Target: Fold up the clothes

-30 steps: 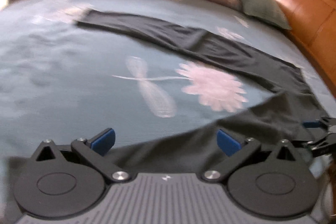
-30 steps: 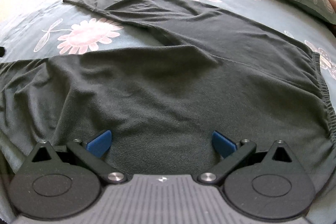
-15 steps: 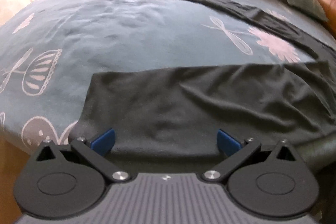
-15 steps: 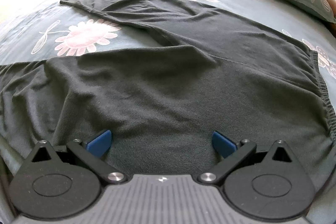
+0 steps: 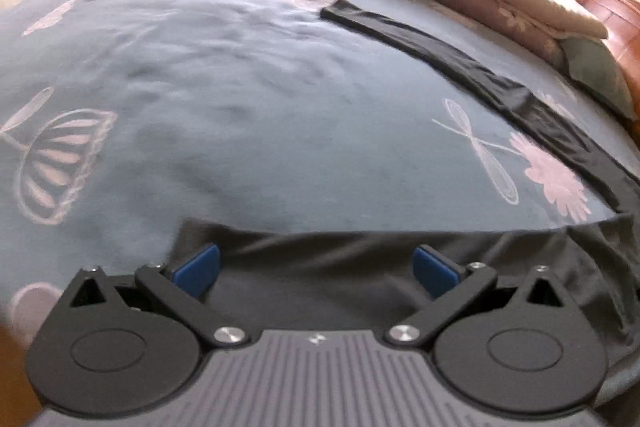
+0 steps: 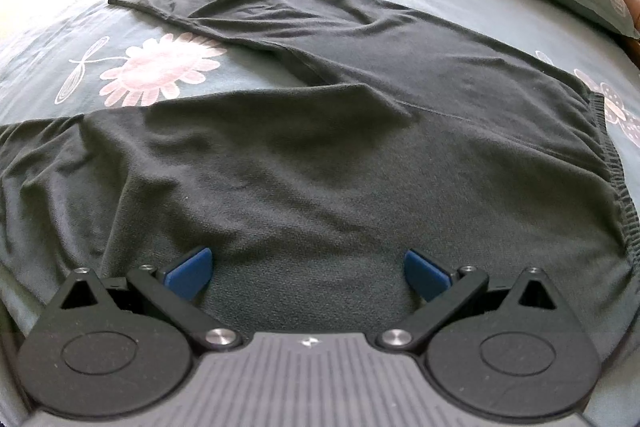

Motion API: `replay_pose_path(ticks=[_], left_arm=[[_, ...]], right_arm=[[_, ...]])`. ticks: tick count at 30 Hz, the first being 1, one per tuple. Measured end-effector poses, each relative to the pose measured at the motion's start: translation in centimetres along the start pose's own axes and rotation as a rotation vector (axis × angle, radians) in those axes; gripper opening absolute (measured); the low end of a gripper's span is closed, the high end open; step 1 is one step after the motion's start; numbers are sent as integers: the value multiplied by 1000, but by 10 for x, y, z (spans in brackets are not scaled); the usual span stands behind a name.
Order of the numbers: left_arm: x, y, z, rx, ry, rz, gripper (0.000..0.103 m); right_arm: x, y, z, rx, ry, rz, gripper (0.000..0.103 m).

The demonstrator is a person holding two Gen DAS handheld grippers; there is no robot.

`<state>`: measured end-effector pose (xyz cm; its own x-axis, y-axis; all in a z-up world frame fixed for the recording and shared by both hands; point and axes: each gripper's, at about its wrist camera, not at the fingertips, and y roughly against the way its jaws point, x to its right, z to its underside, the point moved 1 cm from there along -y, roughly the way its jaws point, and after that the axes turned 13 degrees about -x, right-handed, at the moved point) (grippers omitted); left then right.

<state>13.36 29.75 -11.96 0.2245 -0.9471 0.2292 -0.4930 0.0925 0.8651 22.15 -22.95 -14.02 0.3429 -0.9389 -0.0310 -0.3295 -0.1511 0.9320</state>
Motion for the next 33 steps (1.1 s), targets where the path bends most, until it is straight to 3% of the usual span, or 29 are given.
replay_pose_path(ticks=[4, 9, 11, 13, 16, 23, 26, 28, 33], left_arm=[[2, 27, 13, 36, 3, 44, 102], [23, 23, 40, 10, -68, 69, 102], [23, 19, 57, -6, -53, 51, 102], [22, 26, 70, 28, -77, 53, 102], [23, 33, 62, -9, -86, 38, 102], [47, 28, 22, 73, -194, -31, 102], [54, 19, 26, 74, -208, -26, 102], [51, 9, 33, 26, -180, -19, 102], [54, 5, 48, -18, -201, -110, 102]], right_arm=[[0, 0, -1, -5, 1, 0, 103], [-1, 0, -1, -4, -3, 3, 103], [-1, 0, -1, -3, -4, 2, 103], [-1, -1, -1, 1, -5, 2, 103], [-1, -1, -1, 1, -7, -1, 103], [-4, 0, 1, 11, -28, 14, 103], [-5, 1, 3, 20, -42, 24, 103], [-4, 1, 3, 23, -45, 24, 103], [-4, 2, 1, 12, -45, 24, 103]])
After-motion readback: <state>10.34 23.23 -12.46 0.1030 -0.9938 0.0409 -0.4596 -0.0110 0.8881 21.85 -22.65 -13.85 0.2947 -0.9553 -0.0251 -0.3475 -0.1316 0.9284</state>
